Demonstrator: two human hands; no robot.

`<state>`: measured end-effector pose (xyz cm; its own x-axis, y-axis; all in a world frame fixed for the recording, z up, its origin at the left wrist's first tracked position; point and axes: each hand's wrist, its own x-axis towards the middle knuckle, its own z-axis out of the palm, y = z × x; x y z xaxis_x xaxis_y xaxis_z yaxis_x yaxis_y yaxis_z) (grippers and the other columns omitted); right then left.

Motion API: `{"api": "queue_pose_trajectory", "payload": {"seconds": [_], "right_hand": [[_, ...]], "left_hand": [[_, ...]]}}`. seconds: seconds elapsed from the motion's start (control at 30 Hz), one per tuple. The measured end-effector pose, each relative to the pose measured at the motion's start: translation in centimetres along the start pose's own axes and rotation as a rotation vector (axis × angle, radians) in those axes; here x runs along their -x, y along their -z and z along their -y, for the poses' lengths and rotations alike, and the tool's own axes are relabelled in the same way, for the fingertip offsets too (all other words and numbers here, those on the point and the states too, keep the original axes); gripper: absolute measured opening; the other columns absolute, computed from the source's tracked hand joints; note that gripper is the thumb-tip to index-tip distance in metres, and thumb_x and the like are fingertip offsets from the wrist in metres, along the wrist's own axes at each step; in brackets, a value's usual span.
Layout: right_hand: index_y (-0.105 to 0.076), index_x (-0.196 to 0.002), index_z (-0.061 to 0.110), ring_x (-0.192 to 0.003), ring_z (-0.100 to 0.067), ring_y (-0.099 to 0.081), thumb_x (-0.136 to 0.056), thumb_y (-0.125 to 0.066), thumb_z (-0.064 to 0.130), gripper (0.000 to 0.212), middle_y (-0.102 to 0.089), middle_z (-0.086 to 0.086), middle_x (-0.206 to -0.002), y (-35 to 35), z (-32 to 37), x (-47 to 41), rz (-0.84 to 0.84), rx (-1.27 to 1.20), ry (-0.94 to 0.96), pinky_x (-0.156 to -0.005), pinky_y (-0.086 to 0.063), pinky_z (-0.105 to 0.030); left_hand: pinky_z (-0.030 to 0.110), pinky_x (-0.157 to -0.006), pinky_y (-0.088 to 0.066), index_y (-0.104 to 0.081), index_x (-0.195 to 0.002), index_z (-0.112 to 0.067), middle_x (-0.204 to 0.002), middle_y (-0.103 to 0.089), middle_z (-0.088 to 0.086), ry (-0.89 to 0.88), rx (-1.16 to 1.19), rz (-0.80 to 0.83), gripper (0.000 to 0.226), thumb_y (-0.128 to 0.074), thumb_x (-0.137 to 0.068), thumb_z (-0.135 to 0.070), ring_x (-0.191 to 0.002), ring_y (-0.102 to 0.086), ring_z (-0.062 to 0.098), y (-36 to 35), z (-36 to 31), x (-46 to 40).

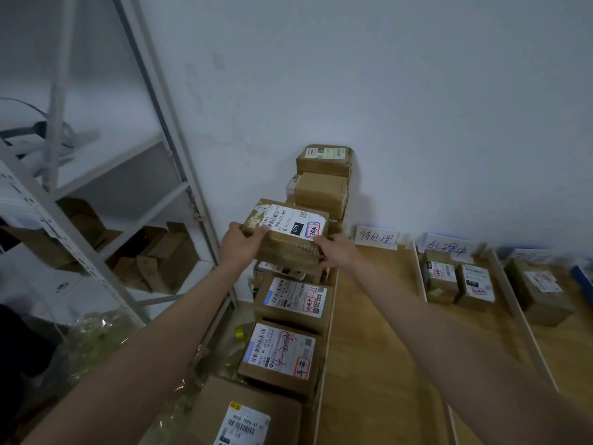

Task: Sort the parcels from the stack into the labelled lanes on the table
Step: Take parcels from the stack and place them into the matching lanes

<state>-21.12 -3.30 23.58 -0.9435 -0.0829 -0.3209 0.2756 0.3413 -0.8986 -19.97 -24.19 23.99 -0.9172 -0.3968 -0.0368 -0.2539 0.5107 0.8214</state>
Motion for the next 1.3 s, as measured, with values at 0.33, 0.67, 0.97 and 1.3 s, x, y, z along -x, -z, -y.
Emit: {"api": "queue_pose_trajectory", "payload": {"seconds": [0.33, 0.67, 0.97, 1.3], "right_hand": [[-0.051, -0.13, 0.006, -0.089, -0.022, -0.074, -0.084, -0.072, 0.051, 0.067, -0.07, -0.015, -0.107, 1.3, 0.9, 7.9, 0.098, -0.069, 0.077, -0.083, -0.061, -0.034], [-0.056, -0.135, 0.016, -0.113, -0.024, -0.065, -0.091, -0.051, 0.065, 0.066, -0.065, -0.005, -0.128, 0.4, 0.4, 13.5, 0.141, 0.103, -0.025, -0.088, -0.058, -0.036], [-0.063, -0.123, 0.011, -0.087, -0.013, -0.068, -0.101, -0.047, 0.047, 0.045, -0.072, 0.0, -0.1, 2.8, -1.9, 19.7, -0.099, -0.028, -0.049, -0.066, -0.056, -0.026], [-0.06, -0.12, 0.007, -0.089, -0.021, -0.069, -0.101, -0.047, 0.048, 0.048, -0.07, -0.008, -0.101, 8.8, -9.5, 27.7, -0.424, -0.081, -0.222, -0.072, -0.059, -0.032]], "left_hand": [[0.035, -0.087, -0.05, -0.055, -0.12, -0.02, -0.118, -0.059, 0.0, -0.156, 0.109, 0.111, 0.068, -0.085, -0.068, -0.051, -0.108, -0.056, 0.02, 6.1, -2.1, 1.1], [0.031, -0.083, -0.055, -0.056, -0.13, -0.019, -0.121, -0.059, 0.002, -0.231, 0.077, 0.366, 0.068, -0.084, -0.073, -0.045, -0.108, -0.059, 0.019, 7.1, -2.8, 5.0], [0.037, -0.097, -0.048, -0.051, -0.135, -0.022, -0.121, -0.055, -0.004, -0.43, 0.014, 0.374, 0.051, -0.06, -0.093, -0.049, -0.11, -0.054, 0.017, 2.9, -5.8, 11.0], [0.044, -0.092, -0.052, -0.063, -0.122, -0.012, -0.125, -0.062, 0.013, -0.715, -0.466, 0.482, 0.05, -0.034, -0.102, -0.048, -0.109, -0.06, 0.03, -6.8, -4.7, 17.8]]}}
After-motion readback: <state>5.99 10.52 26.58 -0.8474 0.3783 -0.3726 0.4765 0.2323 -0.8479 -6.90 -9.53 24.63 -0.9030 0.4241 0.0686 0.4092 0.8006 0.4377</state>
